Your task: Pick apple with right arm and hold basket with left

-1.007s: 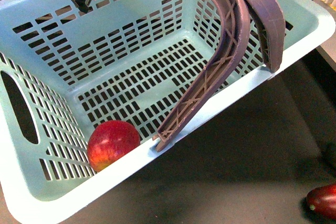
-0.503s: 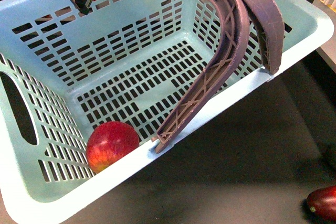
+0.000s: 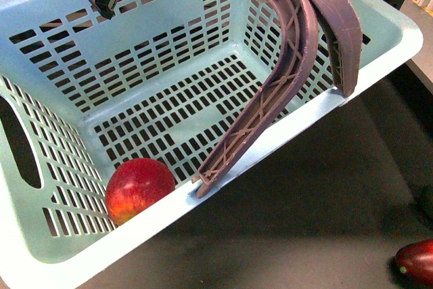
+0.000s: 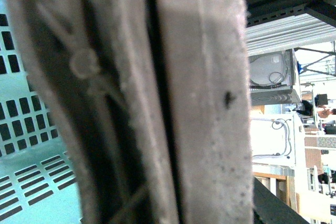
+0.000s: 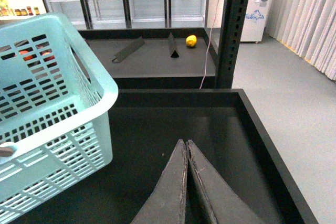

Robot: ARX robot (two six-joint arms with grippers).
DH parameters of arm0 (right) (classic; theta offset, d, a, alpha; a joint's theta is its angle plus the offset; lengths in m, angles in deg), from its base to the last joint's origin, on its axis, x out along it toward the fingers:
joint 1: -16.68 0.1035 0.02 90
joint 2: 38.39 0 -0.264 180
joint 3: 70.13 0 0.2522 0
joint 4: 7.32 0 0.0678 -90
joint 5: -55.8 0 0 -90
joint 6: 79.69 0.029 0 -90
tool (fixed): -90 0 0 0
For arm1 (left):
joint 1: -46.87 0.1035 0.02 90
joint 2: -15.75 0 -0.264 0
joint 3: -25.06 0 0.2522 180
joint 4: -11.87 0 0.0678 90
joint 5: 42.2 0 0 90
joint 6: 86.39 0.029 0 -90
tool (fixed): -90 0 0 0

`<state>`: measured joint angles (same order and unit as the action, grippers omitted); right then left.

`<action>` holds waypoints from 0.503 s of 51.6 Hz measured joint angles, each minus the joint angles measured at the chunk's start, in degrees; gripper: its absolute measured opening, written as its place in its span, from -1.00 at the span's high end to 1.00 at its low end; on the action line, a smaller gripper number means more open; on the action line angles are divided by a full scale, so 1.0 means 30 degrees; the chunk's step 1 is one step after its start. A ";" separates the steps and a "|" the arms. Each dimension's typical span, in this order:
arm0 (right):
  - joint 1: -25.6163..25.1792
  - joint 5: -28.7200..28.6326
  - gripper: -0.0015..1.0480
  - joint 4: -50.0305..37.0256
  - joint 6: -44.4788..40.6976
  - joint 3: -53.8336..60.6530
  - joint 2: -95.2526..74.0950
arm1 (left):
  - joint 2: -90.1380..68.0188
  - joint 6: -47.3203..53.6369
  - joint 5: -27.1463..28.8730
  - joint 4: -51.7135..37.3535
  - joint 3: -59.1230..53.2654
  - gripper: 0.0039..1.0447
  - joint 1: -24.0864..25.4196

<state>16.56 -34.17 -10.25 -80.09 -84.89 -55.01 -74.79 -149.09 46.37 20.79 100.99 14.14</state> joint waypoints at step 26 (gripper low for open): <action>0.0007 -0.0007 0.96 0.5442 0.0007 -0.0007 0.5297 | 0.0000 -0.0007 0.0029 0.0000 0.0000 0.47 0.0000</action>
<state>16.58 -34.19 6.08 -80.07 -84.91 -39.12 -74.79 -149.11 46.45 20.79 100.99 14.14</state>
